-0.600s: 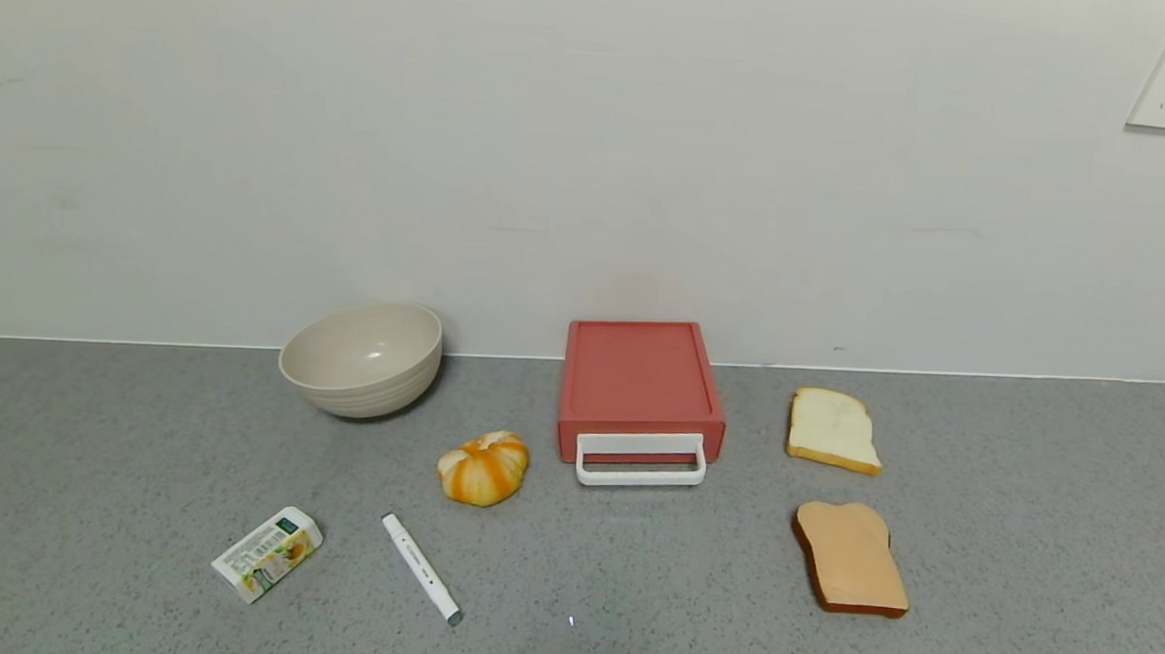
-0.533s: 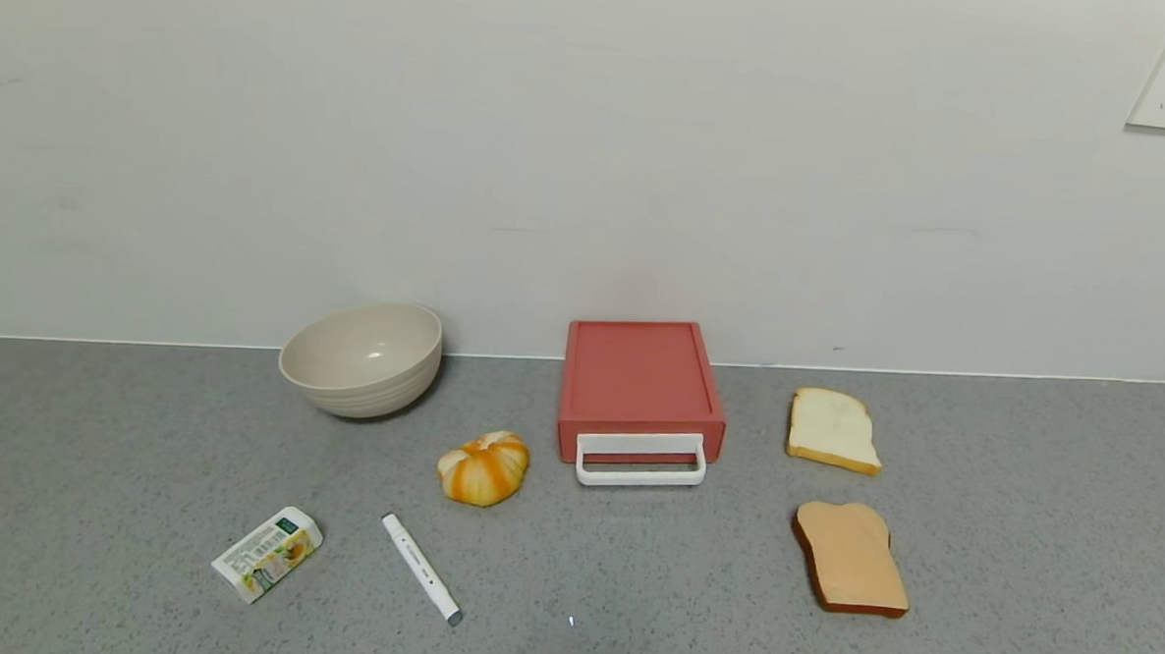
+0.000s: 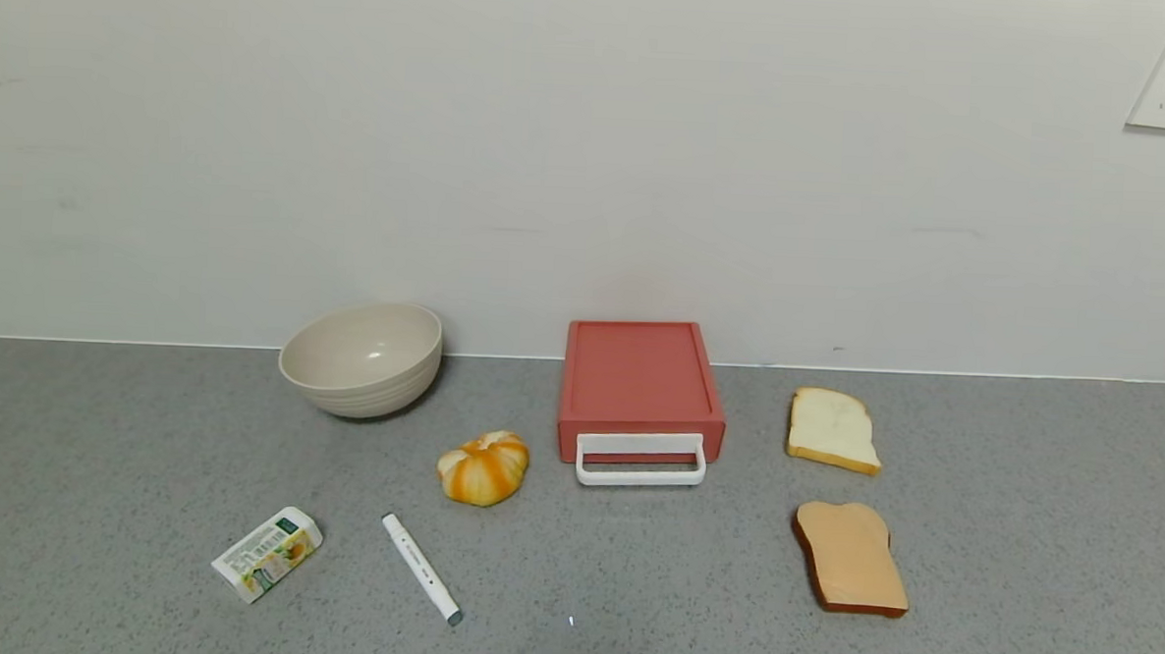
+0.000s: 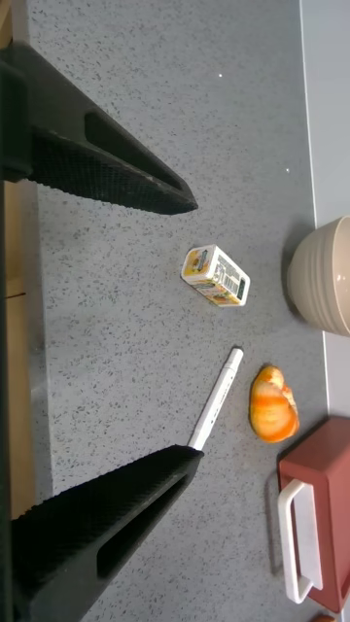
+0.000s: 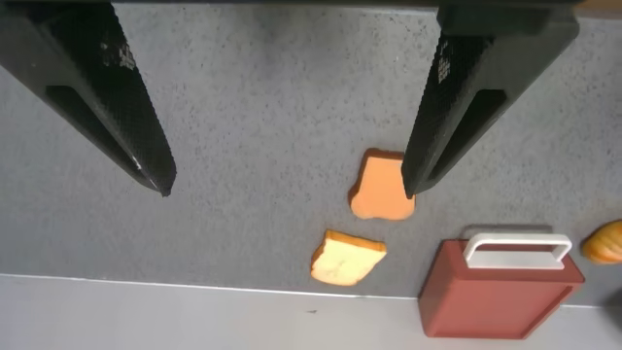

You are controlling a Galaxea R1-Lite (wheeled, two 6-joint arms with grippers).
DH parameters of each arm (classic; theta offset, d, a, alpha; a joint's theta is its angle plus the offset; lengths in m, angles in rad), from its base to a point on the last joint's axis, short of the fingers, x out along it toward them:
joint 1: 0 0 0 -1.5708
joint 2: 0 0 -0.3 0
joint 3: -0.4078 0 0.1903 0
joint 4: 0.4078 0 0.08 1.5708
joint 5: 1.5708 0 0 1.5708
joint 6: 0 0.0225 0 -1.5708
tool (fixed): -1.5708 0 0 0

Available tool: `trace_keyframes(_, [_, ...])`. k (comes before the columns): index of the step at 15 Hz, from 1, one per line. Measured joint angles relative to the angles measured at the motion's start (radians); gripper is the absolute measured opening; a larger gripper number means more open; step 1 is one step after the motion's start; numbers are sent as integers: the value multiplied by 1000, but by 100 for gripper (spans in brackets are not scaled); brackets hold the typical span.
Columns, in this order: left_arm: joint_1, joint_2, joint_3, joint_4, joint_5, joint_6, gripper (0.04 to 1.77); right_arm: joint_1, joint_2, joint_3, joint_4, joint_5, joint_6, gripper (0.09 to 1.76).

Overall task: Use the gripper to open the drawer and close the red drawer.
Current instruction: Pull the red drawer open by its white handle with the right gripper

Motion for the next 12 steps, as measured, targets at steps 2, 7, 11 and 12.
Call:
trace_keyframes(2, [0, 0, 0, 0, 0, 0, 172, 0, 0, 0, 0, 0, 0, 171])
trace_keyframes(7, [0, 0, 0, 0, 0, 0, 172, 36, 166, -120, 4, 4, 13, 171])
trace_keyframes(11, [0, 0, 0, 0, 0, 0, 172, 160, 484, -410, 81, 2, 49, 171])
trace_keyframes(12, [0, 0, 0, 0, 0, 0, 172, 192, 553, -480, 104, 2, 58, 171])
